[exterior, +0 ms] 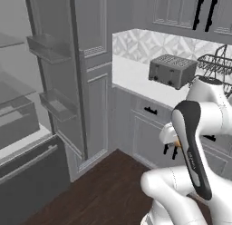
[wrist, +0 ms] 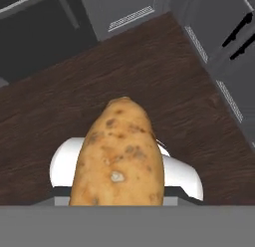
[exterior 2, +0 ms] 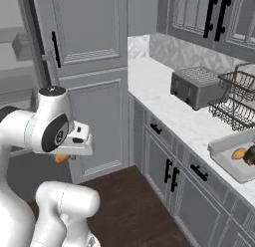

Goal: Place one potato and one steak in each tupperware on the nearby counter, to pack two identical lunches.

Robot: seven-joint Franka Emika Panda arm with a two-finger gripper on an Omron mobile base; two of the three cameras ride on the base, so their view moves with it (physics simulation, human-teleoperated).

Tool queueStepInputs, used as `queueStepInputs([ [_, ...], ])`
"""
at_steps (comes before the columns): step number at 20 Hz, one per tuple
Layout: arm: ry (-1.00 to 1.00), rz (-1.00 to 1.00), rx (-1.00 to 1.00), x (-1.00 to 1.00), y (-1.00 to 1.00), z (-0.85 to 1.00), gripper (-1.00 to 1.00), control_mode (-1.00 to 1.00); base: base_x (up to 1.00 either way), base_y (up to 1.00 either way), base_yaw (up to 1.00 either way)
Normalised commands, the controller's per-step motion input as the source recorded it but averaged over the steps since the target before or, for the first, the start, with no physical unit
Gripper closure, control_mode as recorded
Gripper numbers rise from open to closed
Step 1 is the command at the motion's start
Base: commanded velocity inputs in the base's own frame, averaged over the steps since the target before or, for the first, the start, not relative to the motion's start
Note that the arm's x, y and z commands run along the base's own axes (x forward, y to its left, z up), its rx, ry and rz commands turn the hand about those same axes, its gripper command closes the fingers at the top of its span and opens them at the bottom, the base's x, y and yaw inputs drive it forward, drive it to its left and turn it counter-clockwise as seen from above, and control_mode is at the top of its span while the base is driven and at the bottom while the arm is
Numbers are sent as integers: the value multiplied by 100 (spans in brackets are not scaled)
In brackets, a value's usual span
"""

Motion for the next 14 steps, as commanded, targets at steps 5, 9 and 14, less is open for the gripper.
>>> queueStepInputs([
  [5, 0, 0, 0, 0, 0, 0, 100, 100, 0, -72, -74],
  [9, 0, 0, 0, 0, 0, 0, 100, 100, 0, -66, -77],
  [14, 0, 0, 0, 0, 0, 0, 100, 100, 0, -87, -71],
])
